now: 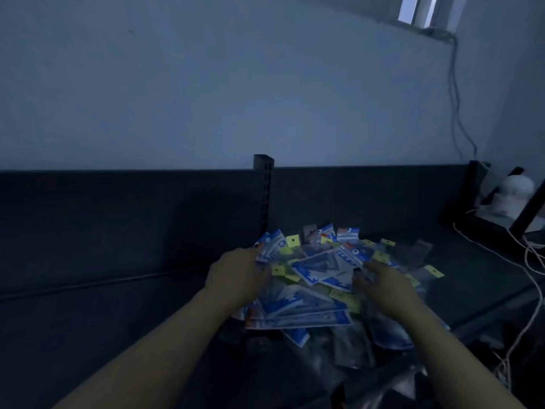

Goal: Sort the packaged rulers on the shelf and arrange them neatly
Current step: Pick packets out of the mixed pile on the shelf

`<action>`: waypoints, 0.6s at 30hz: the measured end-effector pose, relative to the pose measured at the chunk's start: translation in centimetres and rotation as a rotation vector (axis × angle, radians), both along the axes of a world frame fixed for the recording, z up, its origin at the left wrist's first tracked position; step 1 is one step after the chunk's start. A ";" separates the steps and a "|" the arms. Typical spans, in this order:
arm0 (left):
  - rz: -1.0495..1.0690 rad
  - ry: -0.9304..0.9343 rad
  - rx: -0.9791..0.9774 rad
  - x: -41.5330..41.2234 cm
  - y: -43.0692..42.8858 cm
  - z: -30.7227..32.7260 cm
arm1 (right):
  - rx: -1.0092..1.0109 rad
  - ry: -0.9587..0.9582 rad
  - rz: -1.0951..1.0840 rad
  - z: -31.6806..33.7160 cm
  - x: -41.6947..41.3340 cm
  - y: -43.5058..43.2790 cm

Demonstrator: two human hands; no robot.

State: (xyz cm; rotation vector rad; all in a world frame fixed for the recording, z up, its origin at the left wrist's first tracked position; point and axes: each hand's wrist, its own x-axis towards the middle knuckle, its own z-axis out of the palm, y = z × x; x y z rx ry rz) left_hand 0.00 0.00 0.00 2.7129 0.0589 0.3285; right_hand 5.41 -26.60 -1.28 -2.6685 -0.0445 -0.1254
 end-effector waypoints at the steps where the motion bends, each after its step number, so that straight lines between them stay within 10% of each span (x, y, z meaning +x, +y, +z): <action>1: -0.002 0.029 -0.002 0.9 -0.6 -0.2 | 0.009 0.005 0.003 -0.1 0.5 -0.2; 18: -0.036 0.301 0.038 14.6 -8.9 -4.3 | -0.078 0.101 0.263 -2.8 10.0 -7.0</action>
